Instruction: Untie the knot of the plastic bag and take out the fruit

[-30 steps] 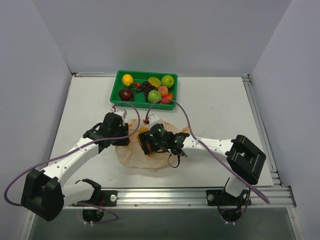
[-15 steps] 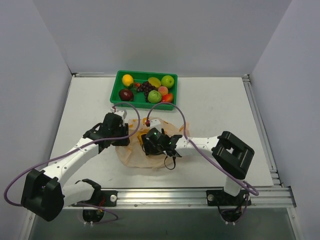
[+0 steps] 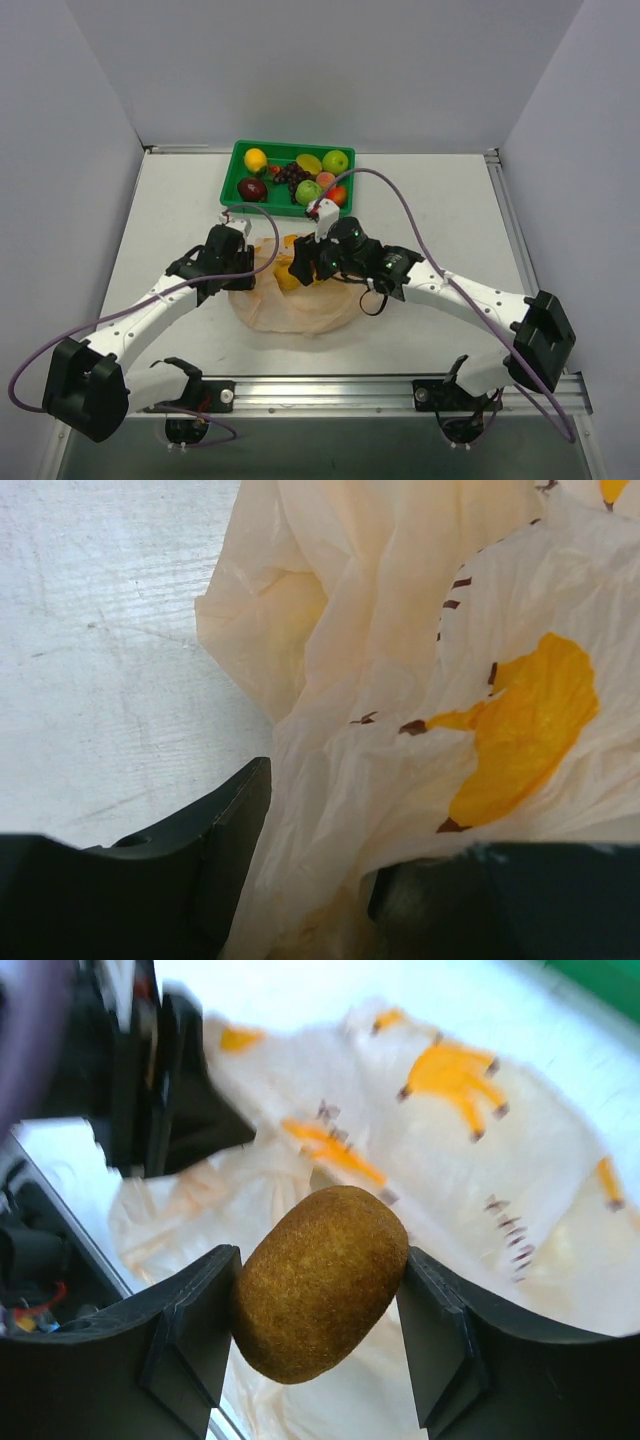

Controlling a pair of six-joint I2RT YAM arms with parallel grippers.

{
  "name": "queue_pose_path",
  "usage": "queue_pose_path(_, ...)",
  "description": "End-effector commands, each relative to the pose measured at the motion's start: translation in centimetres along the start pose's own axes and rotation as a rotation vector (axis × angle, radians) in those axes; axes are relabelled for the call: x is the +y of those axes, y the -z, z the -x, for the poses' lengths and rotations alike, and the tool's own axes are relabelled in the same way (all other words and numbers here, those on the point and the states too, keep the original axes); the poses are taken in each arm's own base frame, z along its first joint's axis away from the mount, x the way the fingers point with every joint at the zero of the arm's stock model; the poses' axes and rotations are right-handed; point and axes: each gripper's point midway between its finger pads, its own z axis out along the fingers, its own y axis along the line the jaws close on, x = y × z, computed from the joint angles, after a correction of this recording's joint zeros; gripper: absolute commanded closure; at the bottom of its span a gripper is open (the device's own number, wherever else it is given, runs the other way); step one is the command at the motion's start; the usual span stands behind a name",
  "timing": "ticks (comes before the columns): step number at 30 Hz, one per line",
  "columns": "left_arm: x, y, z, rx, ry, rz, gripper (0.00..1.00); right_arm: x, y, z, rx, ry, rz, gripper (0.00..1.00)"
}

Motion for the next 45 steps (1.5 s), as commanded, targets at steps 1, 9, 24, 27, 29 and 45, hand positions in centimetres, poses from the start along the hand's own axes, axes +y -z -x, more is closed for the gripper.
queue_pose_path(1, 0.1, 0.4, 1.7, -0.053, -0.006, 0.010, 0.55, -1.1, 2.8, 6.1, -0.092, -0.011, 0.064, 0.79)
queue_pose_path(9, 0.0, 0.2, 1.3, -0.035, -0.008, 0.002, 0.55, -10.5, 0.4, 14.4, -0.231, 0.002, -0.117, 0.76)
queue_pose_path(24, -0.8, -0.3, 0.8, 0.001, -0.011, -0.042, 0.55, -28.8, -11.7, 16.0, -0.243, -0.147, -0.429, 0.53)
queue_pose_path(27, -0.8, -0.4, 0.8, 0.003, -0.008, -0.047, 0.55, -30.7, -12.6, 15.3, -0.230, -0.160, -0.471, 0.35)
queue_pose_path(29, -0.9, -0.4, 0.9, 0.003, -0.006, -0.055, 0.55, -31.6, -12.9, 15.0, -0.219, -0.166, -0.490, 0.20)
queue_pose_path(45, -0.6, 0.3, 1.8, -0.035, 0.015, -0.056, 0.55, -19.2, -3.0, 16.0, -0.186, 0.025, -0.305, 0.10)
